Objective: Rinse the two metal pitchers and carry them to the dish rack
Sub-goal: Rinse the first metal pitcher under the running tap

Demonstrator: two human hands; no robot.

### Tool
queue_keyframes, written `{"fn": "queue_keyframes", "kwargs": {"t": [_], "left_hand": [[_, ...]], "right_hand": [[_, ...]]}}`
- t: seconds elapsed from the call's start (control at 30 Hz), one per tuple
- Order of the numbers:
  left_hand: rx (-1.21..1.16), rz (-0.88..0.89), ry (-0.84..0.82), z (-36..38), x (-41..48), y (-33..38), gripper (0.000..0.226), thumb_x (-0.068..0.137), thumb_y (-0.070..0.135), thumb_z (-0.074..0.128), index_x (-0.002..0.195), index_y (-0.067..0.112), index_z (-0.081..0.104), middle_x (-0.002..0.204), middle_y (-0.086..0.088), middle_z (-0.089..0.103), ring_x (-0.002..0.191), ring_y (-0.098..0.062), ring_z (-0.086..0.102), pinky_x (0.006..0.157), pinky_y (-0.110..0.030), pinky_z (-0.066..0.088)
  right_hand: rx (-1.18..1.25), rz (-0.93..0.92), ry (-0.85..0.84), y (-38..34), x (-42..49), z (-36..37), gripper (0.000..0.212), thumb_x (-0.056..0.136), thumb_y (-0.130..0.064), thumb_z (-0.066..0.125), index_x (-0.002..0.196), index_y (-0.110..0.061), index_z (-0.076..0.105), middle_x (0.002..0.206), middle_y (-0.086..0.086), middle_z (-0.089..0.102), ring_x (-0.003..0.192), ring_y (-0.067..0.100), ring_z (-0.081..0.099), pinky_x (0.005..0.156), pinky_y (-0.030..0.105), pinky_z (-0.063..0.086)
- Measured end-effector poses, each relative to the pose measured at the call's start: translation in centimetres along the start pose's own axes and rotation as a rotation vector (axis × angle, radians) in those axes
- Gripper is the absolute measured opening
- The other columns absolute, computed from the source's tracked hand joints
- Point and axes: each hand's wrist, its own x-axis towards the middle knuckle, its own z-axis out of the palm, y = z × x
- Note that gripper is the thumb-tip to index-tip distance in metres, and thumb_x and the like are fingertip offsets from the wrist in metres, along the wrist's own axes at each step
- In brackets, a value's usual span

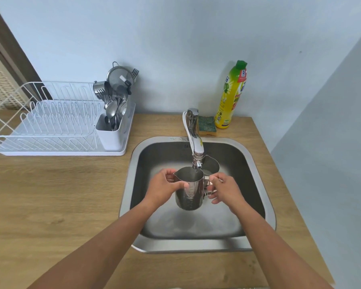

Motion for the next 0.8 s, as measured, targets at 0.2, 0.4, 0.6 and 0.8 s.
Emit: {"fn": "queue_keyframes", "kwargs": {"t": [0.2,0.4,0.6,0.8], "left_hand": [[-0.028,-0.024,-0.029,-0.45,0.23,-0.01,0.043,0.069,0.025,0.088,0.103,0.024,0.061,0.094,0.008,0.07,0.091,-0.011,0.067,0.078,-0.027,0.057],[-0.07,-0.043,-0.045,-0.63,0.54,0.08,0.035,0.074,0.019,0.084,0.101,0.025,0.062,0.095,0.007,0.07,0.094,-0.015,0.068,0.083,-0.033,0.058],[-0.097,-0.043,-0.053,-0.65,0.74,0.3,0.032,0.074,0.016,0.084,0.097,0.025,0.063,0.092,0.005,0.071,0.092,-0.016,0.068,0.079,-0.03,0.058],[-0.094,-0.05,-0.069,-0.58,0.99,0.09,0.029,0.077,0.017,0.082,0.087,0.033,0.06,0.089,0.007,0.071,0.087,-0.012,0.068,0.079,-0.031,0.057]], "right_hand": [[-0.052,-0.009,-0.043,0.04,0.21,0.02,0.015,0.1,-0.021,0.048,0.095,-0.016,0.061,0.084,0.018,0.071,0.061,0.026,0.065,0.049,0.031,0.055],[-0.075,-0.013,-0.027,0.19,0.49,0.11,0.016,0.1,-0.022,0.049,0.1,-0.014,0.062,0.087,0.019,0.072,0.062,0.026,0.066,0.049,0.031,0.055],[-0.045,0.002,-0.004,0.15,0.63,0.1,0.016,0.1,-0.024,0.049,0.096,-0.016,0.063,0.083,0.016,0.071,0.06,0.026,0.065,0.05,0.031,0.055],[-0.054,0.022,0.011,0.1,0.44,0.26,0.017,0.1,-0.025,0.05,0.099,-0.015,0.063,0.081,0.014,0.072,0.058,0.027,0.067,0.046,0.029,0.054]]}}
